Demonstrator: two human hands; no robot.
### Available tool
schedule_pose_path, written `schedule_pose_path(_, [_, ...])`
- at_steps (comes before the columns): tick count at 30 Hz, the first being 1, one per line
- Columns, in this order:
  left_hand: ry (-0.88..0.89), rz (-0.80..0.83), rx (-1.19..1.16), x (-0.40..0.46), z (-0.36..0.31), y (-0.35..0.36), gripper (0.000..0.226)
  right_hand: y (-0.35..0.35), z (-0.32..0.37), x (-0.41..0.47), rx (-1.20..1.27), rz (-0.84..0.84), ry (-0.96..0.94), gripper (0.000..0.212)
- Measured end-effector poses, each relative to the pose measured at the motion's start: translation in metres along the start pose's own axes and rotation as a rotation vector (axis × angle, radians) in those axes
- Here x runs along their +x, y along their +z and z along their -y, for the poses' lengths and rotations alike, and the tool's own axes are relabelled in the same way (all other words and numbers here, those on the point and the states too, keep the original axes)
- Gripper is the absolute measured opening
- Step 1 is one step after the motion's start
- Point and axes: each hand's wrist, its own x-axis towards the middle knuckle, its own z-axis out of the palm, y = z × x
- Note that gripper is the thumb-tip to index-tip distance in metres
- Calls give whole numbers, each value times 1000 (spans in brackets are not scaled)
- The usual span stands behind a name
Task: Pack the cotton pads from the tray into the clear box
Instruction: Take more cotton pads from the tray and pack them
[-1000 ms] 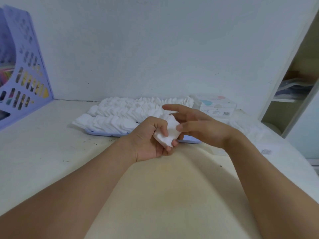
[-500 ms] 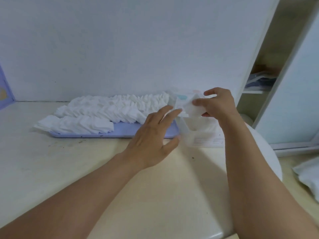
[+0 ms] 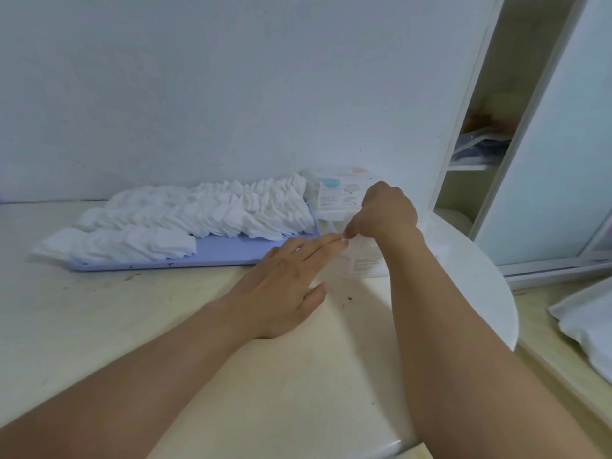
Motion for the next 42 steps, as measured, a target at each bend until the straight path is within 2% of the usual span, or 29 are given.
schedule_pose_path(2, [-3,-1,13,0,0,2,66,3,1,2,-132,-41,22,68])
schedule_pose_path(4, [-6,-6,16,0,0,3,66,8,1,3,-240,-54,32,82])
schedule_pose_path(7, [-7,-6,10,0,1,4,66,15,0,4,-279,101,71,105])
schedule_pose_path(9, [3,-10,14,0,1,4,66,18,-1,6,-282,171,114,101])
schedule_pose_path(13, [16,-17,26,1,3,5,66,16,3,4,-280,194,116,85])
schedule_pose_path(15, [25,-23,-13,-1,4,5,66,9,4,-1,-244,196,88,90])
schedule_pose_path(16, [14,-49,-73,1,4,4,65,2,4,-4,-208,138,60,92])
schedule_pose_path(18, [-91,-239,-233,3,12,-10,59,-7,13,-13,-13,-126,-92,81])
schedule_pose_path(20, [-227,-536,-252,2,31,-36,46,-8,35,-34,396,-371,-339,50])
schedule_pose_path(21, [-294,-642,-192,-1,42,-50,40,-4,48,-47,556,-361,-446,34])
schedule_pose_path(22, [-373,-711,-125,-8,57,-65,36,4,64,-61,640,-272,-532,22])
schedule_pose_path(24, [-568,-733,-5,-36,87,-91,34,32,95,-91,638,10,-618,12])
schedule_pose_path(26, [-740,-663,118,-65,112,-106,42,59,118,-108,591,184,-660,17])
schedule_pose_path(29, [-909,-528,265,-100,137,-119,63,79,155,-112,497,217,-635,37])
schedule_pose_path(31, [-1026,-551,215,-119,145,-121,75,87,182,-111,330,170,-609,56])
schedule_pose_path(33, [-1140,-631,45,-133,148,-116,83,95,203,-114,213,144,-561,68])
schedule_pose_path(35, [-1225,-674,-159,-141,153,-107,87,107,218,-119,170,137,-536,70])
schedule_pose_path(37, [-1238,-687,-307,-141,159,-103,89,116,223,-119,149,101,-538,64])
schedule_pose_path(39, [-1208,-674,-360,-140,163,-101,88,119,222,-116,136,59,-559,55])
schedule_pose_path(42, [-1182,-649,-344,-140,166,-98,83,119,223,-110,87,22,-600,54])
